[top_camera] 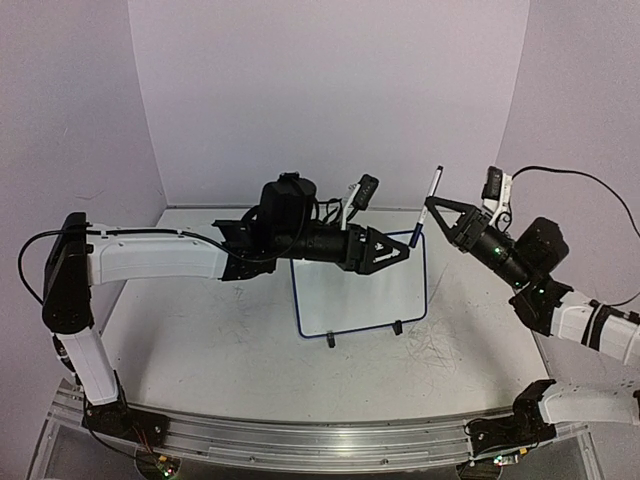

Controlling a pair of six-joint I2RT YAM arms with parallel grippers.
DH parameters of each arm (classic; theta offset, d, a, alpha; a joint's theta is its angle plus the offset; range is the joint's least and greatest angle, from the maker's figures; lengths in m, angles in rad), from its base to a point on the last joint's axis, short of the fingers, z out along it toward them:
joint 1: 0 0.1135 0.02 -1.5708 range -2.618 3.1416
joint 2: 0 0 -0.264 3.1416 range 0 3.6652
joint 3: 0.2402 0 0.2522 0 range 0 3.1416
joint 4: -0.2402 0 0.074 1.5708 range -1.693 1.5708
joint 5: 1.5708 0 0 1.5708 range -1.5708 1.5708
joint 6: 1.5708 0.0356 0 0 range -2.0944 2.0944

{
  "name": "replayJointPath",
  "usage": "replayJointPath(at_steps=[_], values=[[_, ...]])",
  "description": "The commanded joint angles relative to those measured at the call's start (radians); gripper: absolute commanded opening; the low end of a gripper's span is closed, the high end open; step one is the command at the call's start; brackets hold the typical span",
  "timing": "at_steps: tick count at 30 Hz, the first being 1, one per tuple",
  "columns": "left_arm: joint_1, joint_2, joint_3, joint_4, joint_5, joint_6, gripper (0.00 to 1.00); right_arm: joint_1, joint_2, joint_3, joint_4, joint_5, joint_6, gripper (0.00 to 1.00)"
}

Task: Write a sentence on the whiteboard
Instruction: Pass from the right arm to the left

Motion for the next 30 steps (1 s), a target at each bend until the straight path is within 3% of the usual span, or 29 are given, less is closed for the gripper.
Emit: replayJointPath(at_steps=[1,5,15,21,23,24,27,29,30], values=[[0.008,0.001,0.058,0.127,0.058,-0.025,0.73,0.079,0.065,0.076,0.145,0.037,0.021,0.00],[0.008,-0.006,0.038,0.141,0.050,-0.024,0.69,0.119,0.099,0.089,0.180,0.050,0.028,0.00],[0.011,-0.056,-0.019,0.145,-0.038,0.031,0.38,0.175,0.149,0.110,0.194,0.053,0.042,0.00],[0.041,-0.113,-0.082,0.145,-0.085,0.048,0.03,0.178,0.143,0.099,0.162,0.053,0.035,0.00],[0.057,-0.133,-0.109,0.144,-0.080,0.063,0.00,0.179,0.131,0.112,0.096,0.064,0.005,0.04],[0.069,-0.141,-0.122,0.142,-0.059,0.080,0.00,0.179,0.124,0.133,0.025,0.077,-0.021,0.15],[0.116,-0.175,-0.159,0.113,0.053,0.168,0.00,0.178,0.109,0.232,-0.267,0.115,-0.179,0.73],[0.150,-0.192,-0.157,0.009,0.069,0.267,0.00,0.175,0.103,0.304,-0.464,0.165,-0.295,0.94],[0.159,-0.188,-0.126,-0.094,0.062,0.330,0.00,0.173,0.103,0.339,-0.552,0.198,-0.339,0.98]])
